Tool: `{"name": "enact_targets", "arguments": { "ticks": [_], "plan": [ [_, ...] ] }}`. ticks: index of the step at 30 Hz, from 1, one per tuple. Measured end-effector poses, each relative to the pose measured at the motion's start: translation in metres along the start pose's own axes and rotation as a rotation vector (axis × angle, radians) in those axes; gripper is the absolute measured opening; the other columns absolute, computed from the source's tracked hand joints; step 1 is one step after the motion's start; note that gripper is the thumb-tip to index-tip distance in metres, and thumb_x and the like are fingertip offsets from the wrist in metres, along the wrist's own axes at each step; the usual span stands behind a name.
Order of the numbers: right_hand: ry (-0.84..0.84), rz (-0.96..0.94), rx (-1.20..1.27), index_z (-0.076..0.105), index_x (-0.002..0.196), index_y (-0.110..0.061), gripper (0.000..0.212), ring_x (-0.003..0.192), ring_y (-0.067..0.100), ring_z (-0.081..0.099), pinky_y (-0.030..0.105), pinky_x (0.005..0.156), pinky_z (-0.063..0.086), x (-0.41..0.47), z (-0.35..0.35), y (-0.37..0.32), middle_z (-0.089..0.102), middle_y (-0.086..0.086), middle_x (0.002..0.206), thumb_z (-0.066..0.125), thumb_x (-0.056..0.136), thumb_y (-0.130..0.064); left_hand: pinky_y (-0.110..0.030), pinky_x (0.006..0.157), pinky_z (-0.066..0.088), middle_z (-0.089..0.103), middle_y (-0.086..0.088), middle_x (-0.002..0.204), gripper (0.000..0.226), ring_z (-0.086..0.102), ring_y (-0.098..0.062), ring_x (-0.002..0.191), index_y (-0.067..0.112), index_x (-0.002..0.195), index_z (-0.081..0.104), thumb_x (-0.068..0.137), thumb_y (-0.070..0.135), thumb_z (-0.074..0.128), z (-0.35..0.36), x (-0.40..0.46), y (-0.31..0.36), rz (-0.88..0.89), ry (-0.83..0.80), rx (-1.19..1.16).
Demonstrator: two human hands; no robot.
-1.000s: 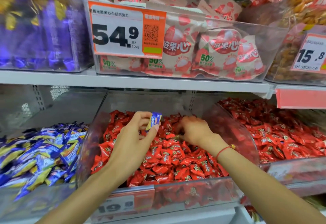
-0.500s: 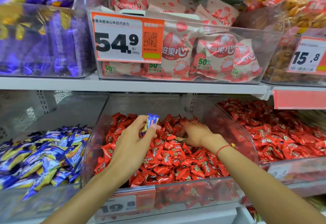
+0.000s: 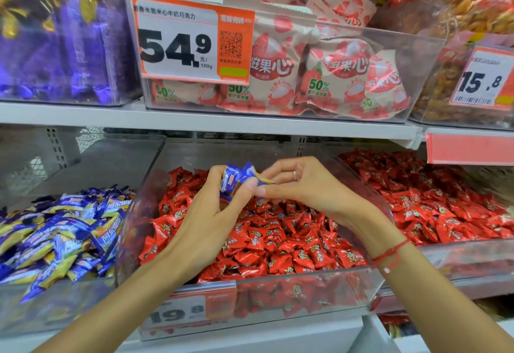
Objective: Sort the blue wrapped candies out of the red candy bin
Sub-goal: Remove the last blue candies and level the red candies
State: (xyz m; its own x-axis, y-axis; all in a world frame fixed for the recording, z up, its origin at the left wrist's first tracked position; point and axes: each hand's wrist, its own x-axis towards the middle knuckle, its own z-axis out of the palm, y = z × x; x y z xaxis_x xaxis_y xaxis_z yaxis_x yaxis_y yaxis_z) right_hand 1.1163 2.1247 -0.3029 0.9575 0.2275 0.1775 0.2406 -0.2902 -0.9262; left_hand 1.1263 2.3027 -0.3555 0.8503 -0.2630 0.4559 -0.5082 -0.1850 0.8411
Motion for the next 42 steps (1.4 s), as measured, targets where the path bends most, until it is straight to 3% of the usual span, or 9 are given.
{"name": "enact_targets", "arguments": {
  "ticks": [7,11,15,19,23,28,31,36,42],
  "plan": [
    [-0.035,0.043,-0.09,0.068,0.112,-0.016,0.024,0.092,0.014,0.07,0.022,0.081,0.056,0.003,-0.005,0.007,0.073,0.008,0.1,0.06,0.092,-0.006,-0.024,0.048,0.028,0.044,0.006,0.059,0.025,0.032,-0.011,0.053,0.027,0.087,0.053,0.09,0.05,0.044,-0.001,0.0,0.001,0.048,0.106,0.015],
    [0.293,0.141,-0.668,0.072,0.095,-0.03,0.025,0.08,0.003,0.065,0.028,0.084,0.055,0.0,-0.03,0.04,0.071,-0.01,0.083,0.06,0.087,-0.009,-0.024,0.049,0.029,0.044,-0.003,0.063,0.035,0.037,-0.014,0.055,0.023,0.085,0.052,0.085,0.056,0.041,-0.004,-0.001,-0.004,0.005,0.095,0.049],
    [0.197,0.289,-0.758,0.065,0.082,-0.042,0.023,0.066,0.004,0.061,0.035,0.078,0.056,-0.02,-0.025,0.067,0.066,-0.013,0.067,0.072,0.079,-0.021,-0.042,0.065,0.043,0.057,-0.017,0.075,0.049,0.051,-0.03,0.065,0.017,0.086,0.052,0.08,0.065,0.039,-0.008,-0.004,-0.015,-0.052,-0.093,0.207],
    [0.122,0.29,-0.865,0.068,0.104,-0.034,0.026,0.082,0.009,0.059,0.031,0.085,0.051,-0.033,-0.019,0.069,0.06,-0.016,0.081,0.073,0.08,-0.023,-0.047,0.07,0.045,0.062,-0.011,0.077,0.051,0.054,-0.028,0.071,0.023,0.084,0.05,0.076,0.07,0.034,-0.005,-0.009,-0.013,-0.059,-0.19,0.3],
    [0.055,0.3,-0.911,0.069,0.106,-0.031,0.024,0.083,0.006,0.06,0.027,0.084,0.049,-0.044,-0.016,0.066,0.061,-0.018,0.075,0.067,0.085,-0.02,-0.048,0.071,0.045,0.061,-0.012,0.077,0.053,0.052,-0.028,0.069,0.021,0.082,0.05,0.076,0.071,0.034,-0.006,-0.011,-0.013,-0.085,-0.183,0.3],
    [0.227,0.215,-0.945,0.07,0.104,-0.038,0.023,0.094,0.01,0.062,0.03,0.083,0.05,-0.033,-0.02,0.055,0.06,-0.019,0.086,0.063,0.087,-0.024,-0.037,0.06,0.036,0.06,-0.013,0.075,0.046,0.038,-0.014,0.054,0.019,0.084,0.052,0.084,0.063,0.041,-0.005,-0.01,-0.014,-0.097,-0.143,0.256],
    [0.265,0.217,-1.03,0.071,0.104,-0.034,0.019,0.099,0.017,0.063,0.03,0.084,0.048,-0.003,-0.027,0.047,0.065,-0.012,0.093,0.06,0.09,-0.027,-0.047,0.068,0.046,0.061,-0.018,0.079,0.049,0.051,-0.032,0.063,0.014,0.088,0.056,0.083,0.061,0.044,-0.007,-0.006,-0.013,-0.105,-0.085,0.167],
    [-0.03,0.458,-1.277,0.067,0.114,-0.019,0.039,0.112,0.026,0.059,0.032,0.089,0.048,0.043,-0.02,0.077,0.064,0.004,0.119,0.068,0.083,-0.042,-0.055,0.077,0.047,0.06,-0.021,0.081,0.049,0.057,-0.041,0.075,0.012,0.091,0.057,0.081,0.059,0.045,-0.007,-0.005,-0.013,-0.115,-0.064,0.119],
    [-0.024,0.48,-1.107,0.072,0.106,-0.011,0.025,0.103,0.024,0.065,0.031,0.086,0.053,0.048,-0.022,0.094,0.07,0.007,0.11,0.061,0.084,-0.019,-0.055,0.077,0.047,0.06,-0.022,0.082,0.051,0.056,-0.039,0.073,0.014,0.09,0.058,0.078,0.062,0.045,-0.006,-0.006,-0.01,-0.115,-0.064,0.111]
  ]
}}
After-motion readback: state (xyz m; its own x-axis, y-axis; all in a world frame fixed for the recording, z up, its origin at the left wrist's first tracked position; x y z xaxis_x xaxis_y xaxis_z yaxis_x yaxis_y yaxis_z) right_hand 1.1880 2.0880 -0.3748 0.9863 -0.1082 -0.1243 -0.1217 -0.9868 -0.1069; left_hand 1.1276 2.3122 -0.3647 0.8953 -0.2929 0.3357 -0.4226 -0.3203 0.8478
